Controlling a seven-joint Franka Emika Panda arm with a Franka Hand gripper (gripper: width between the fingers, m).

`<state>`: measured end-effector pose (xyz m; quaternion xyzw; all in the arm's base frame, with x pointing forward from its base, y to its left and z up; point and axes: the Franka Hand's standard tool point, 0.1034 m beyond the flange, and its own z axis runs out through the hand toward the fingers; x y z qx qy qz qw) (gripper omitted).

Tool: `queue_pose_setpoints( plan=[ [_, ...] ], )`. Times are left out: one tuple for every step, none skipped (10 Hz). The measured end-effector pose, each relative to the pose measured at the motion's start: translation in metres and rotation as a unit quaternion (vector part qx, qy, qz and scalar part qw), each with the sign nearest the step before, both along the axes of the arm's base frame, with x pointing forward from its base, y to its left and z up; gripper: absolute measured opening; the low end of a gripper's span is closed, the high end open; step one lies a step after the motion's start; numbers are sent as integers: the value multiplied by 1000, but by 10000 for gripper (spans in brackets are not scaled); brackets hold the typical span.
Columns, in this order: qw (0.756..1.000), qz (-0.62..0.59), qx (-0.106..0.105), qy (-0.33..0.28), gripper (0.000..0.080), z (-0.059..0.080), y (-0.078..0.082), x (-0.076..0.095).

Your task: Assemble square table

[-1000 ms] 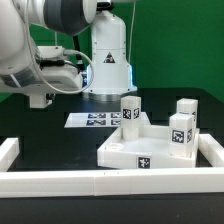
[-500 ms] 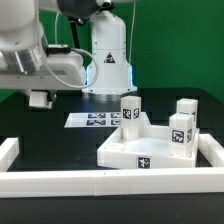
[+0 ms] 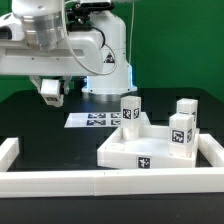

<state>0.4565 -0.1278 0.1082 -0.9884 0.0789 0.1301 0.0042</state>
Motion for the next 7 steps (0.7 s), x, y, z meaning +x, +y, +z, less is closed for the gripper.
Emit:
queue_pose_setpoints(
  plan=[
    [999,-4,-7,-43,285,0,2,5],
    [998,-1,-14,-69,285,-2,0,4],
    [994,1,-25,-106,285,-3,-3,7],
    [990,0,-34,-136,285,-3,-4,7],
    [985,-9,-43,-164,285,-5,-6,7],
    [979,-31,-50,-194,285,-8,-3,5],
    [975,-38,-53,-215,285,-5,6,10]
  ],
)
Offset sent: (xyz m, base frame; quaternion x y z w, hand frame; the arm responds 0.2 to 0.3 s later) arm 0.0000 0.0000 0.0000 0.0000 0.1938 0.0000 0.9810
